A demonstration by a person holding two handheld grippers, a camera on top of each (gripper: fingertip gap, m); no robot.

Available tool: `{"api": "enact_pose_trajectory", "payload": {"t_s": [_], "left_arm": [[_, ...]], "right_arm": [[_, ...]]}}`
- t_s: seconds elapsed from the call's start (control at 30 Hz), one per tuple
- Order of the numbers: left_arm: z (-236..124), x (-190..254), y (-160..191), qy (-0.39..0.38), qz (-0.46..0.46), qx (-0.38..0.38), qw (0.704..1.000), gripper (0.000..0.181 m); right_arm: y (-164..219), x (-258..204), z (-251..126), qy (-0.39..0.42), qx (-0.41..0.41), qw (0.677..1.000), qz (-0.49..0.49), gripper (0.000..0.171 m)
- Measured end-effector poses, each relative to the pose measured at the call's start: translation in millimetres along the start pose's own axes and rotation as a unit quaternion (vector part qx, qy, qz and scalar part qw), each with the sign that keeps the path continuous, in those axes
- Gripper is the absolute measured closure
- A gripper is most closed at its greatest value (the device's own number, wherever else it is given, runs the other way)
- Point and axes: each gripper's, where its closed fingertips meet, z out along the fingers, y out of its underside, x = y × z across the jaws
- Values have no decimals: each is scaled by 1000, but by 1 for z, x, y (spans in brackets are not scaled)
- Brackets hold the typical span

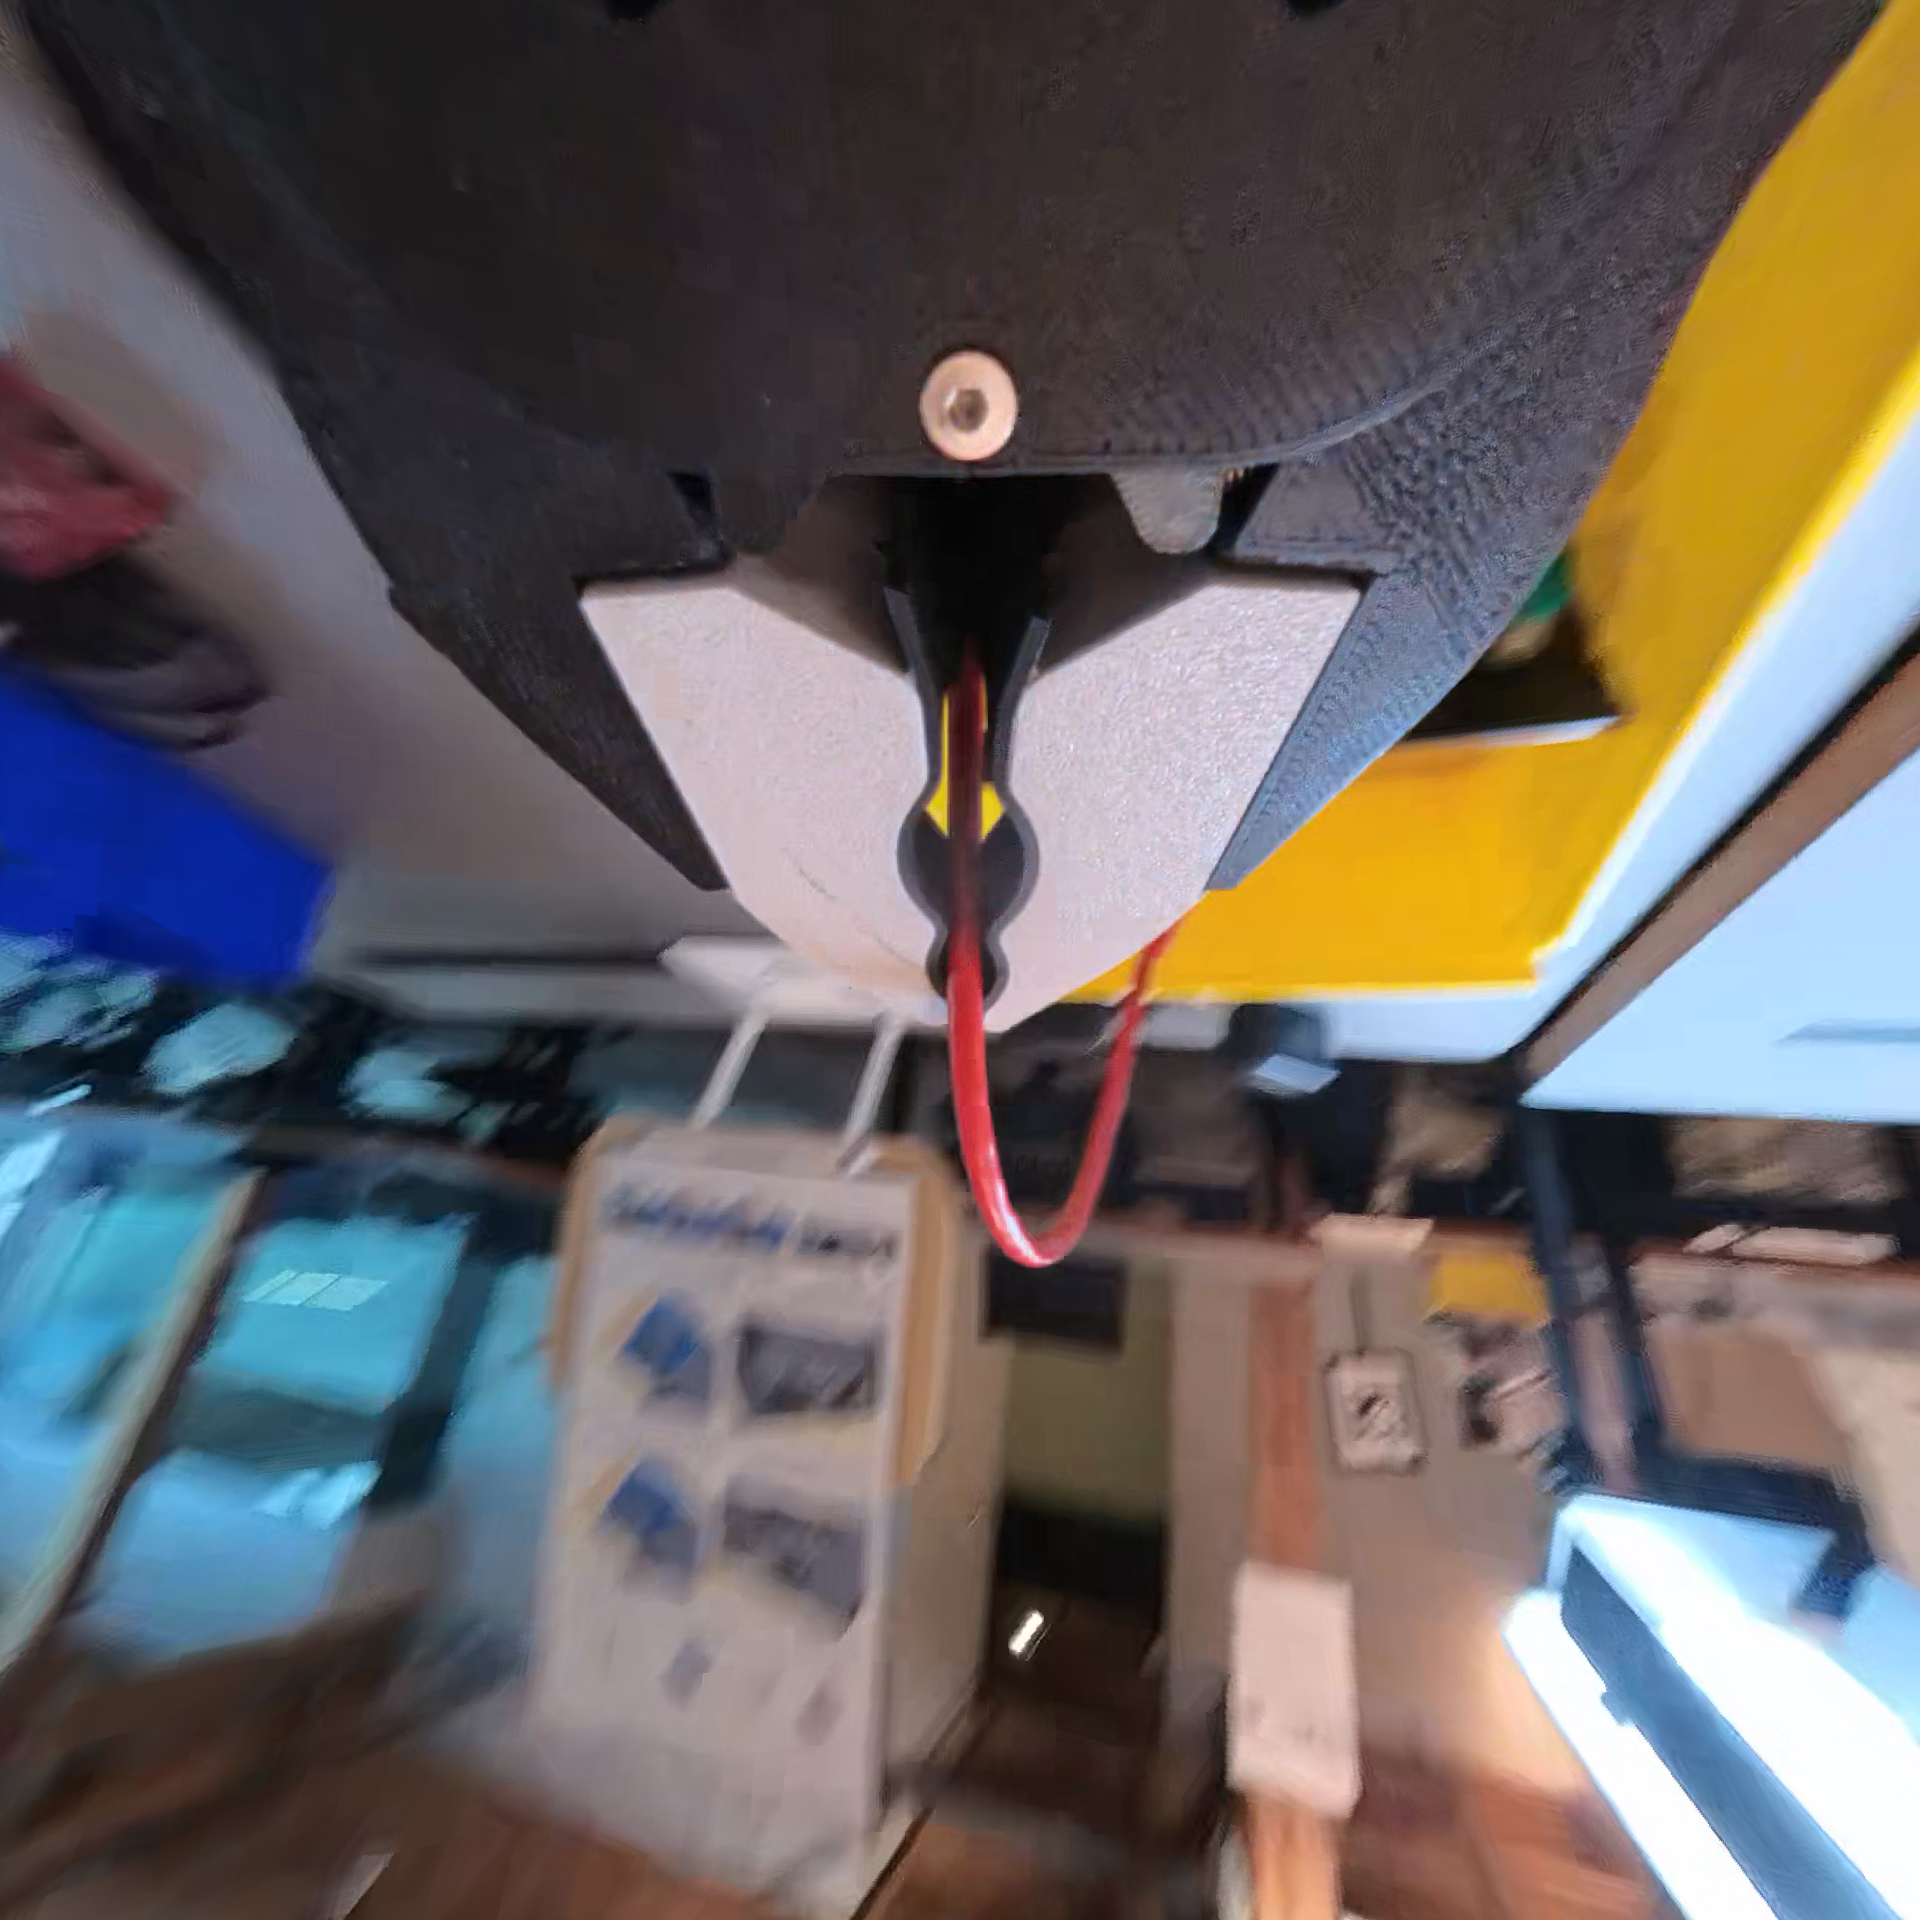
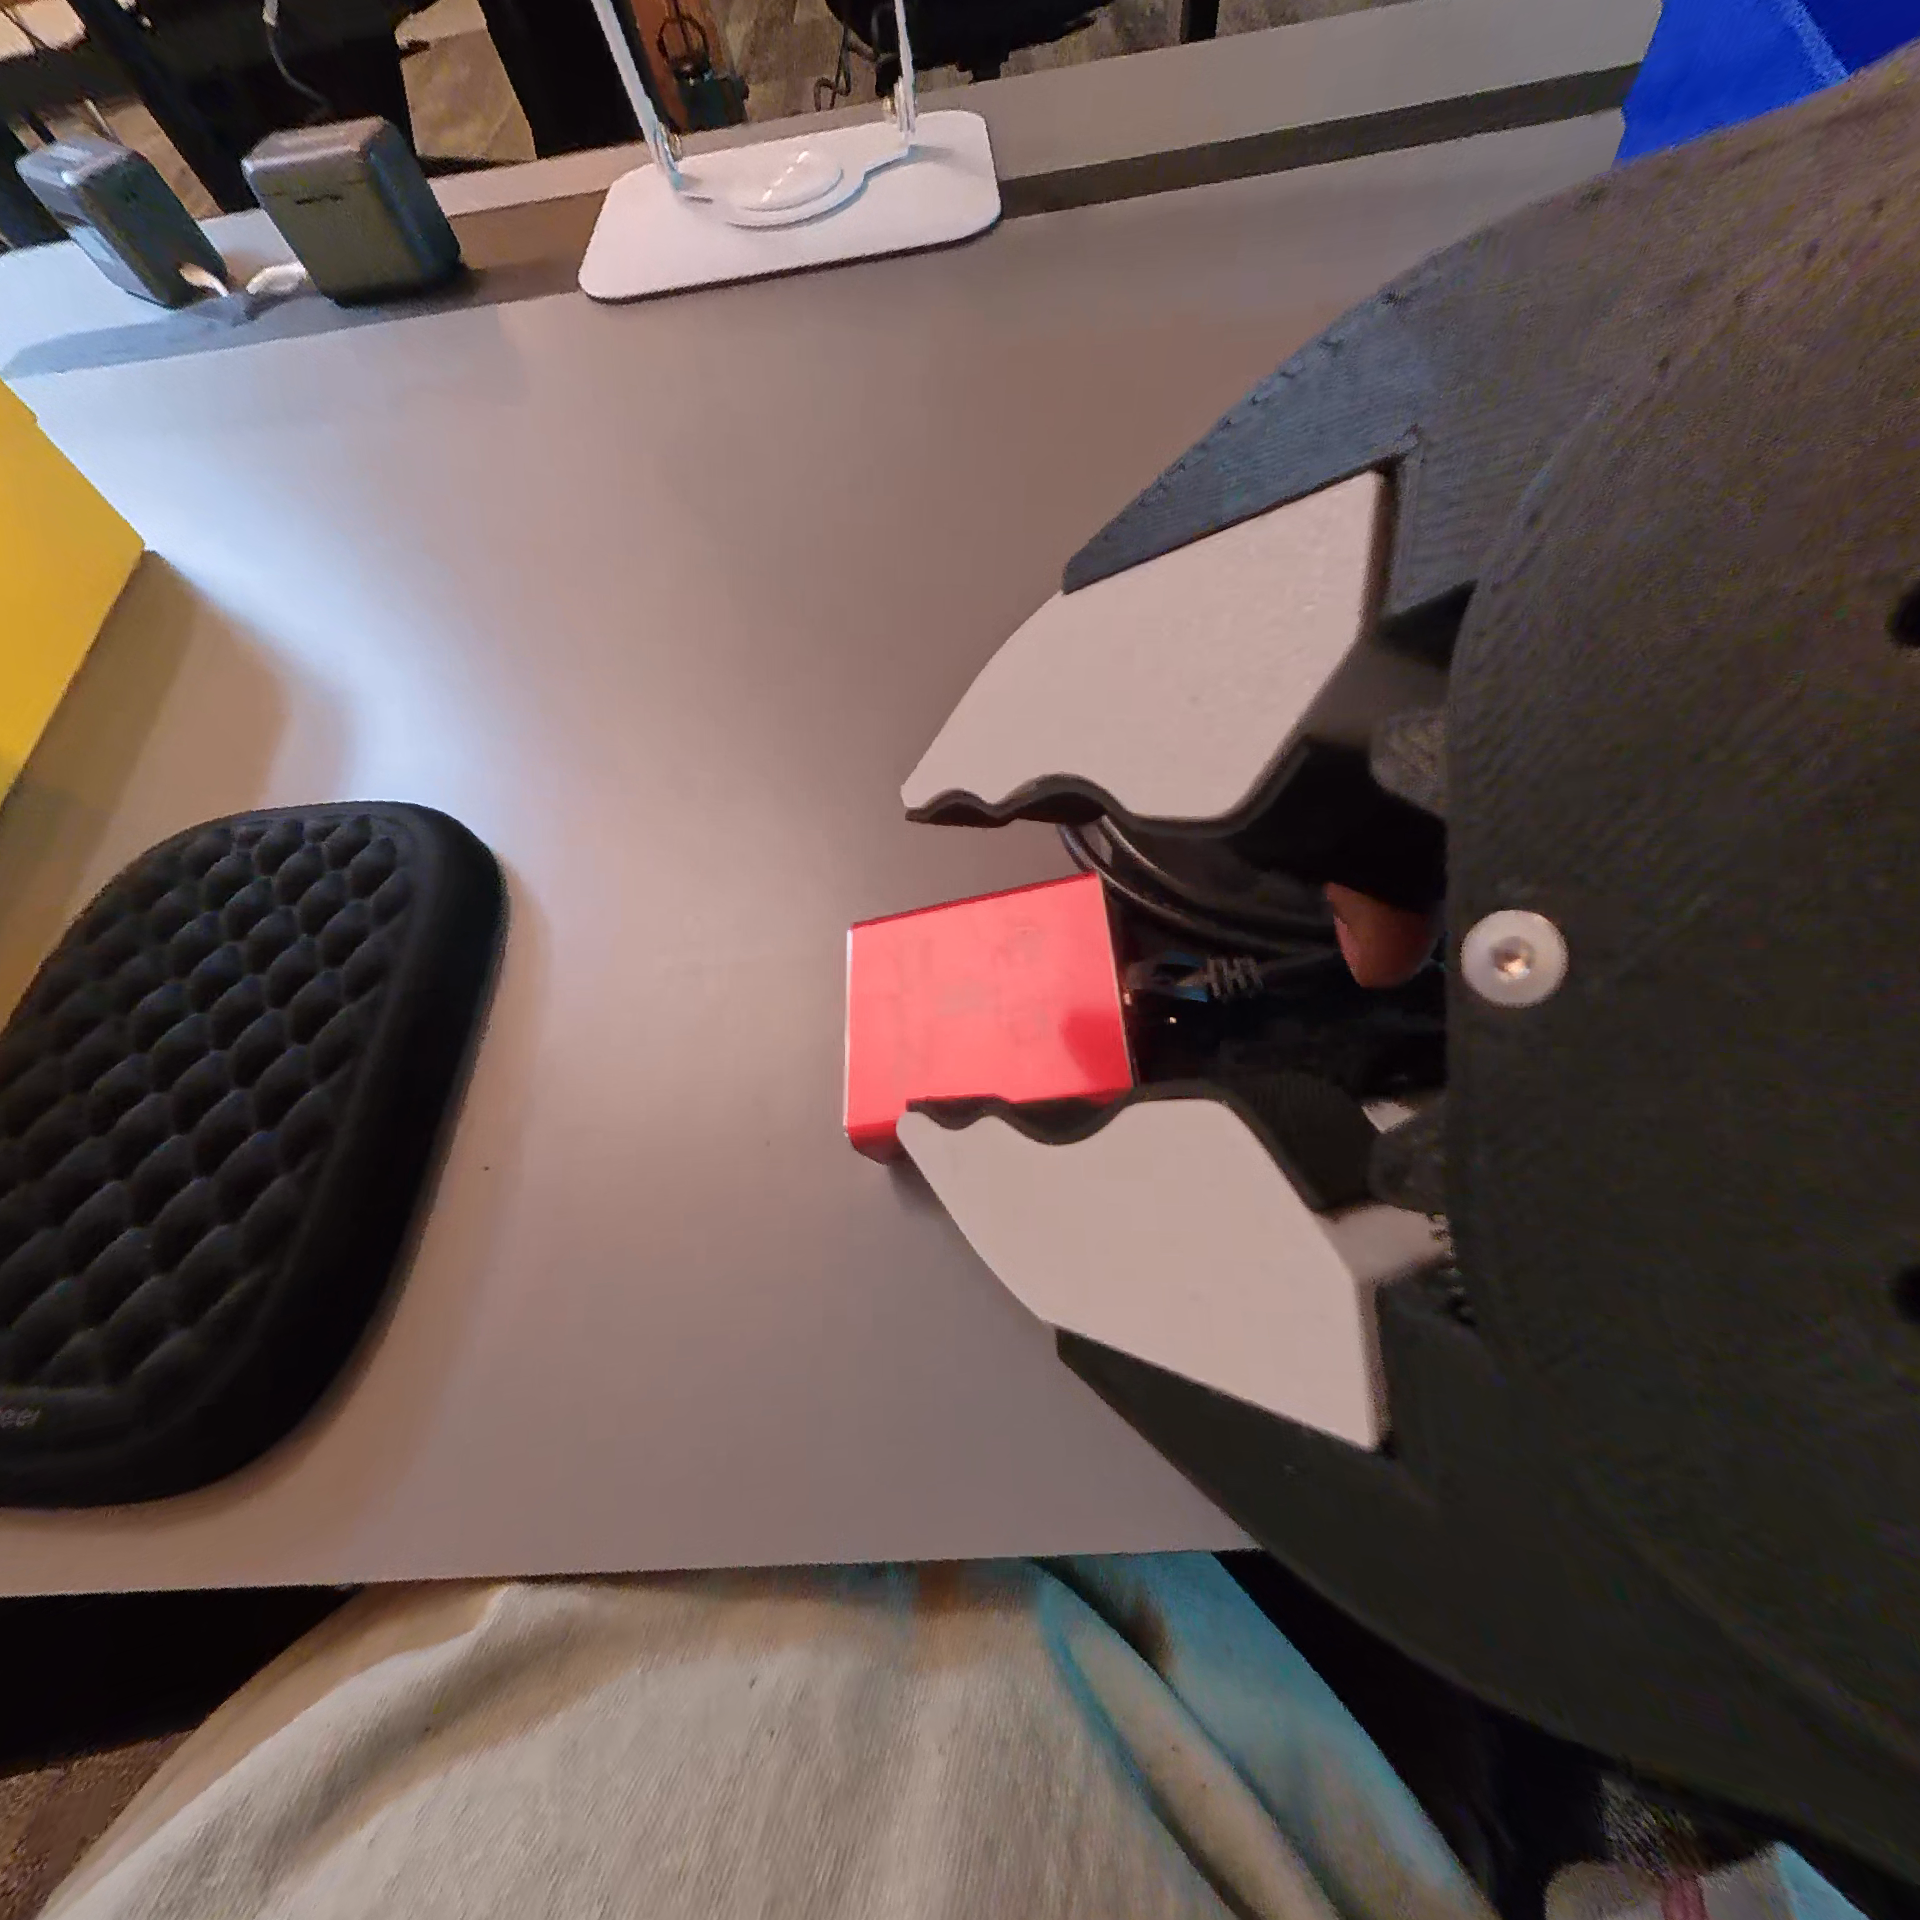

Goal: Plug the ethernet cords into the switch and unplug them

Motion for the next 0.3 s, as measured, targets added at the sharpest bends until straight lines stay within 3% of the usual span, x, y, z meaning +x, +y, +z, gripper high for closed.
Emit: {"api": "enact_pose_trajectory", "payload": {"t_s": [0.13,0.3], "left_arm": [[-12,56,-46,160,-100,122,974,181],[-19,117,-65,328,-219,168,904,181]], "right_arm": [[-32,13,-2,49,93,995,0,120],[-103,21,-16,106,304,947,10,117]]}}
